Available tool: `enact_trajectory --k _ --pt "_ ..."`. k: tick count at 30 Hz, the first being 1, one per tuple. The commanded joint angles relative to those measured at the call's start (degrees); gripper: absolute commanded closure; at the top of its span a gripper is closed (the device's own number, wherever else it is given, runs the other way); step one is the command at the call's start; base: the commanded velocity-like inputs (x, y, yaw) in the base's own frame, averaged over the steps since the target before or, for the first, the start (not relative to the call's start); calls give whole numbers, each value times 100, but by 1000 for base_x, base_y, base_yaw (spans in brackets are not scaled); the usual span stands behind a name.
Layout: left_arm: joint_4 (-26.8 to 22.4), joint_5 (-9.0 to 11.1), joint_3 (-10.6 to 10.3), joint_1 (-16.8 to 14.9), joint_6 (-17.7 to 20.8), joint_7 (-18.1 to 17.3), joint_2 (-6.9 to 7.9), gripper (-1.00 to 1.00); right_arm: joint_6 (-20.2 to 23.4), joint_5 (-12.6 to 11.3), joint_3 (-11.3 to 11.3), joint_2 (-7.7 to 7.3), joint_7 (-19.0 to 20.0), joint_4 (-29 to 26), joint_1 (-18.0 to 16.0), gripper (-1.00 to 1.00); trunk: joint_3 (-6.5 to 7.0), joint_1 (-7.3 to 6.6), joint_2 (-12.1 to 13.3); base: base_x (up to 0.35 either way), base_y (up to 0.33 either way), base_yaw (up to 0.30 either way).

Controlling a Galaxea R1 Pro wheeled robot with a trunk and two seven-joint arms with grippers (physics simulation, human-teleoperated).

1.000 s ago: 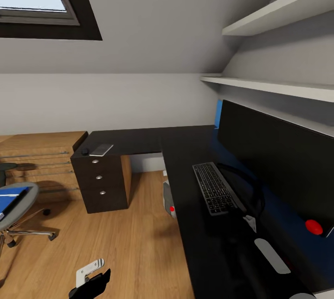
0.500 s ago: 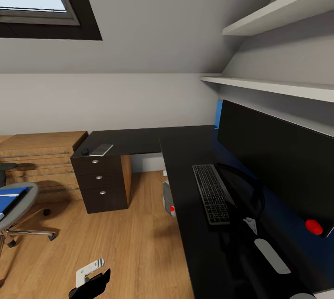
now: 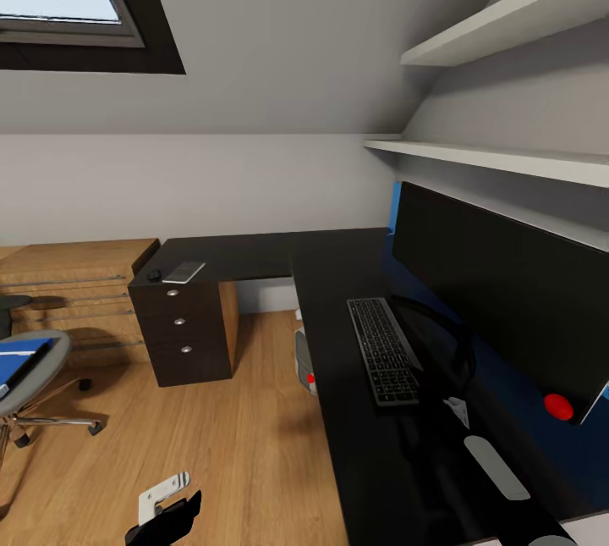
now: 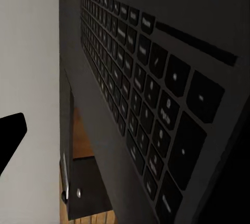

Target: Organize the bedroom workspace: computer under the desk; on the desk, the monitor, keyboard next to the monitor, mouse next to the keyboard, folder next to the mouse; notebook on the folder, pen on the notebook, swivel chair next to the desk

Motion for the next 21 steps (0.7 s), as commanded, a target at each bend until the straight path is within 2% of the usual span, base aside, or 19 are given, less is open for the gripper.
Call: enact_trajectory --k 1,8,15,21 --pt "-10 44 -18 -3 11 49 7 -100 0 -44 17 -6 19 2 -4 -100 -6 0 -4 -8 -7 0" --pt "-10 38 -18 -2 10 49 7 -100 0 -38 17 -7 32 2 -4 -100 -6 0 -4 -6 -2 0" --pt "-10 42 -13 -3 12 41 7 -100 -21 -30 19 -7 52 -13 -4 -100 -6 0 -4 -165 -103 0" --pt "-10 37 -11 -5 -5 40 7 -100 -33 -29 26 1 59 -23 -4 -100 -6 0 -4 -53 -55 0"
